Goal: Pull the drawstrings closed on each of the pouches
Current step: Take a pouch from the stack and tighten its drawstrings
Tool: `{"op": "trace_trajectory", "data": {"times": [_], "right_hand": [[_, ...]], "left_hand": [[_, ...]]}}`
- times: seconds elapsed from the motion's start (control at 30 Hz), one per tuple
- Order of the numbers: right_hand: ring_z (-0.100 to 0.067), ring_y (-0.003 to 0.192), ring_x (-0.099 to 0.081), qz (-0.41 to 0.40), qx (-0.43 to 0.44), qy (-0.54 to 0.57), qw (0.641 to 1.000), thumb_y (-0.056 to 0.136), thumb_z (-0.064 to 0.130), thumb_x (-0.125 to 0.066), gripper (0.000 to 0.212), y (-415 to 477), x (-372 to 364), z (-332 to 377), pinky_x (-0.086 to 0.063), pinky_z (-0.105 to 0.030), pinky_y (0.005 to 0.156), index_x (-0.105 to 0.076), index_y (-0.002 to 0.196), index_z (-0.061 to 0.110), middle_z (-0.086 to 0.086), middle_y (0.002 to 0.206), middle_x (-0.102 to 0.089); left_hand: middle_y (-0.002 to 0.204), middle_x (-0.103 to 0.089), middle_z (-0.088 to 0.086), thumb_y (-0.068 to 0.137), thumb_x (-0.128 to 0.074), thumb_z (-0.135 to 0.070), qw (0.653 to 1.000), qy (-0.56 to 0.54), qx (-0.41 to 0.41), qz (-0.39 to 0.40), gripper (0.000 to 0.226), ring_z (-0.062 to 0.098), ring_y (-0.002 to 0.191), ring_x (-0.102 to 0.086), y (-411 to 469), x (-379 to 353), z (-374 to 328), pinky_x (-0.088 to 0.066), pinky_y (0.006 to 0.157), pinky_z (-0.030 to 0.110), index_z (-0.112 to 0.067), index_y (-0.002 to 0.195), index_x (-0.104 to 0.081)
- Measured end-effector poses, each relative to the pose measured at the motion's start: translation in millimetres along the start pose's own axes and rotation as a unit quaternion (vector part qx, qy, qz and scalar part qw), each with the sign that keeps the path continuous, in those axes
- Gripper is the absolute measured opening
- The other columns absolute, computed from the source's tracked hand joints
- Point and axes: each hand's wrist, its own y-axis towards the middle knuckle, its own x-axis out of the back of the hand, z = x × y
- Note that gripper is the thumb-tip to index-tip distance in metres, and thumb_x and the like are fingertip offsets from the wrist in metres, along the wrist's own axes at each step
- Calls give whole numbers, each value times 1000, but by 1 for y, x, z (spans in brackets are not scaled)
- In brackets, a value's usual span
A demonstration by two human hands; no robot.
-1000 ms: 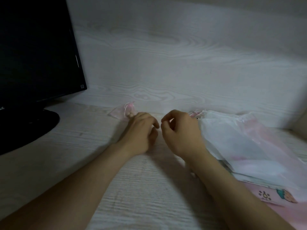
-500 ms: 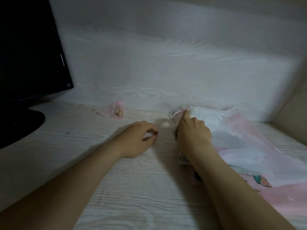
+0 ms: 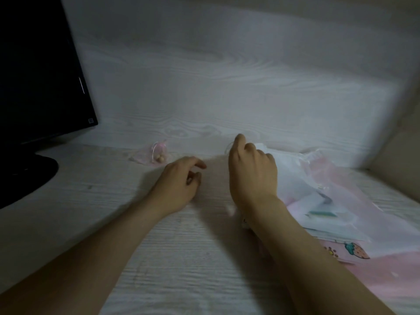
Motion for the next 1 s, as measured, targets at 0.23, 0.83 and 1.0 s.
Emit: {"op": "trace_trajectory", "data": {"times": [0.23, 0.83, 1.0], "right_hand": [[-33, 93, -62, -109, 201, 104, 968, 73, 7, -29, 61, 1, -13, 14, -45, -43, 76, -68, 120, 9, -7, 90, -71], [-29, 60, -61, -137, 165, 181, 960, 88, 12, -72, 16, 0, -27, 14, -44, -32, 50, -74, 102, 19, -1, 74, -66], [-37, 62, -64, -17, 90, 97, 991, 86, 9, -58, 25, -3, -22, 16, -38, -32, 50, -64, 107, 22, -6, 70, -65]], "left_hand": [[143, -48, -15, 90, -72, -1, 997, 26, -38, -59, 81, -1, 87, -60, 0, 12, -2, -52, 88, 25, -25, 159, -36], [140, -53, 1, 76, -75, 15, 996, 53, -72, -12, 80, 16, 120, -56, 5, 28, 21, -49, 103, 31, -10, 147, -49], [109, -55, 3, 92, -59, -4, 985, 125, -79, -87, 26, 23, 86, -58, -1, 39, 13, -55, 73, 51, -15, 113, -47]]}}
